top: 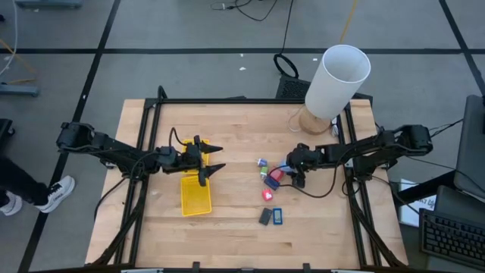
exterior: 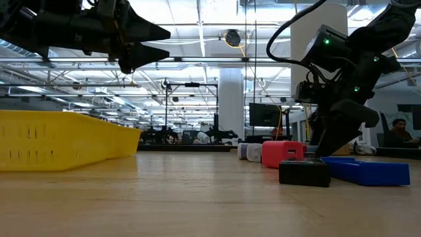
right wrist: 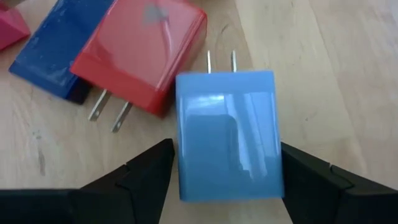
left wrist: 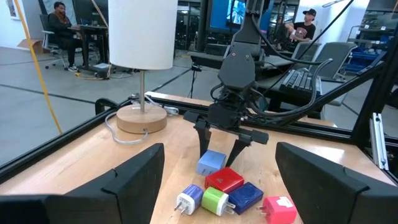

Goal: Pick & Place Office items
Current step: Put the blue charger adapter into the top yellow bin

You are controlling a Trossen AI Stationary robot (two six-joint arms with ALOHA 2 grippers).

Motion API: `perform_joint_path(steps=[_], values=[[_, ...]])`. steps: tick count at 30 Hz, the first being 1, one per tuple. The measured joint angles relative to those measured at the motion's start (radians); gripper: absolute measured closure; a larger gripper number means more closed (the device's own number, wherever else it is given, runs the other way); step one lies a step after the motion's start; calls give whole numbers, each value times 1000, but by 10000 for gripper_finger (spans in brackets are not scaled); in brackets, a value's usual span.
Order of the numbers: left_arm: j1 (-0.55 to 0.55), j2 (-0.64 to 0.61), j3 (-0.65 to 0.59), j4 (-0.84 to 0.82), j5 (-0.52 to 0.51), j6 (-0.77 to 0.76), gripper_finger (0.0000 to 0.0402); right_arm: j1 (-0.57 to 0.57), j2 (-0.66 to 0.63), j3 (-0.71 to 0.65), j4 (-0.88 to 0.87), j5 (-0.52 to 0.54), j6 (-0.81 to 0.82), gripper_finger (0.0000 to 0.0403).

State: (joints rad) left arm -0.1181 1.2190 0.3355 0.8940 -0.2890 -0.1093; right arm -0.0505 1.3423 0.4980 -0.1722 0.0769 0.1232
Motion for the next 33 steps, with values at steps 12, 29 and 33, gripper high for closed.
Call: perform_joint_path(steps=[12,29,33], values=[[0,0,0,-2,0,0,92,1,-61,-4,-13,-3,-3,157],[0,0,0,-2,1,-4,103,0,-62,-3,61,0,0,165],[0,0,0,-2,1,-3,103,0,-63,-32,141,0,-1,159]])
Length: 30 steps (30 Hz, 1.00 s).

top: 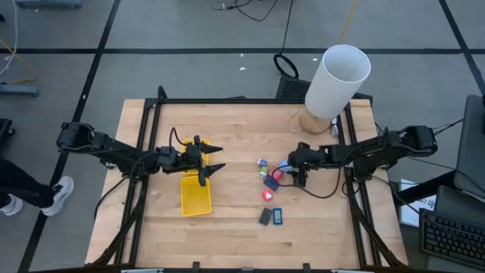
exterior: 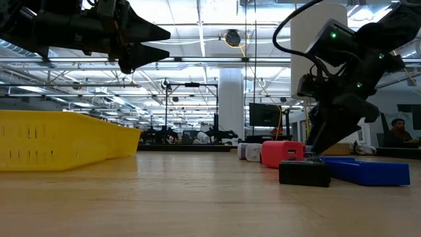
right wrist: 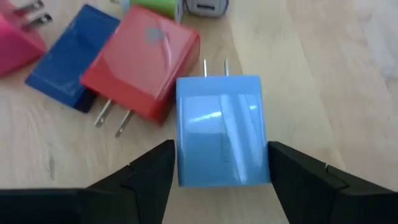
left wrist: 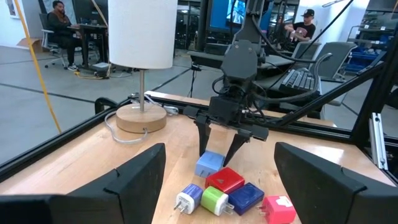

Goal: Pick & Place Office items
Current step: Put the blue charger adapter into the top yellow bin

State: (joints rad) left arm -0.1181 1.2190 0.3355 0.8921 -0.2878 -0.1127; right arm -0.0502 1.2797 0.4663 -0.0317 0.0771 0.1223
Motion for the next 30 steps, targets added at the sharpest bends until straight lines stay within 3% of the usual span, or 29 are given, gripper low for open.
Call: perform_joint_path(steps=[12,30], values=[[0,0,0,-1,0,0,103,0,-2,-49,22,-3,-4,171],[0,0,0,-1,1,1,103,0,0,-52,71,-1,8,155]])
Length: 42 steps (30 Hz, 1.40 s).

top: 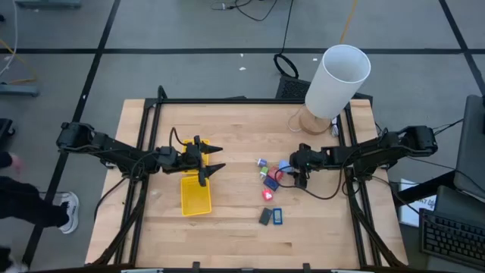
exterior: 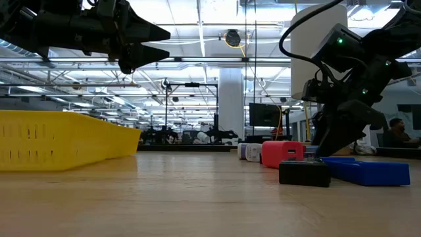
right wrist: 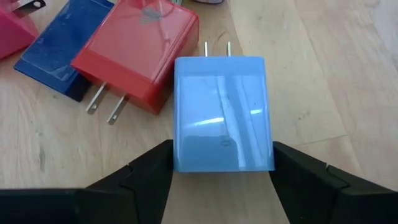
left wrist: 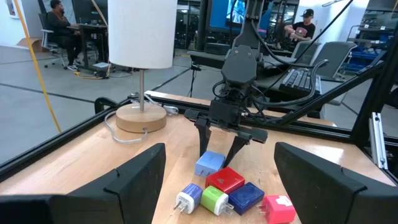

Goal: Pick & Place Office items
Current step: Put the blue charger adapter into the top yellow bin

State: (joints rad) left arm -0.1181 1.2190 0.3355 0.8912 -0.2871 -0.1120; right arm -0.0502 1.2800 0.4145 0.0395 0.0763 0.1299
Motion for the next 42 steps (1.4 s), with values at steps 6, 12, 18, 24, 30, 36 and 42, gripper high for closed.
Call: perform_joint_path(steps=[6,12,18,24,30,36,42], values=[[0,0,0,0,0,0,103,0,0,0,1,1,-10,152],[0,0,0,0,0,0,103,0,0,0,1,1,-14,170],[0,0,0,0,0,0,103,0,0,2,2,0,-14,193],[0,0,0,0,0,0,105,0,-3,2,0,1,-31,184],[0,0,0,0,0,0,107,0,-58,2,-10,6,-72,192],[0,0,0,1,0,-9,107,0,-139,2,6,7,-90,188],[0,0,0,1,0,-70,107,44,-161,2,146,1,-148,192]])
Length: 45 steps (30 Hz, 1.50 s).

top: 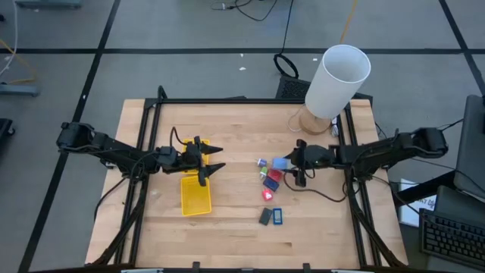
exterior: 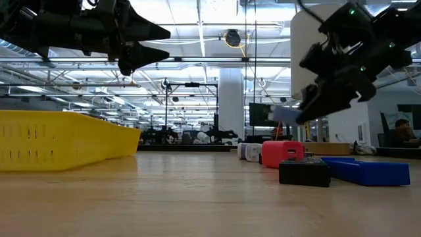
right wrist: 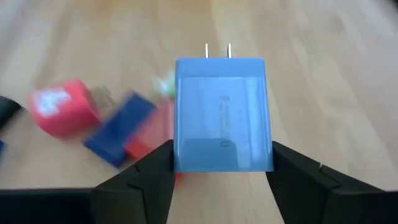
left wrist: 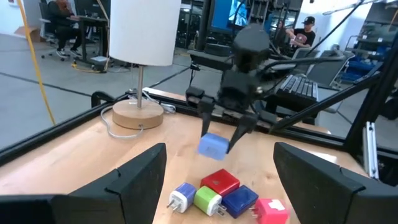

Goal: Pick & Place Office items
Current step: Put the blue charger adapter into the top yellow bin

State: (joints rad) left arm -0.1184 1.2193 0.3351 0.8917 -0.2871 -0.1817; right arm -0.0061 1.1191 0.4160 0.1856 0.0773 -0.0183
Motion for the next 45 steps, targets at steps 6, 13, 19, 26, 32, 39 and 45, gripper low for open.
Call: perform_joint_path(steps=[6,13,19,26,32,39,45], values=[[0,0,11,-73,-40,-73,102,75,5,0,183,3,-110,186],[9,47,121,-307,-86,-198,64,120,5,0,266,67,-185,190],[31,164,243,-281,-1,-193,53,158,6,0,252,280,-276,184],[58,304,390,-282,-27,-309,67,233,5,0,301,542,-440,189],[57,421,494,-286,-25,-329,79,277,10,0,380,603,-503,184],[57,523,598,-283,-23,-398,87,283,77,1,451,604,-531,187],[56,549,632,-283,69,-400,83,283,148,4,535,603,-571,184]])
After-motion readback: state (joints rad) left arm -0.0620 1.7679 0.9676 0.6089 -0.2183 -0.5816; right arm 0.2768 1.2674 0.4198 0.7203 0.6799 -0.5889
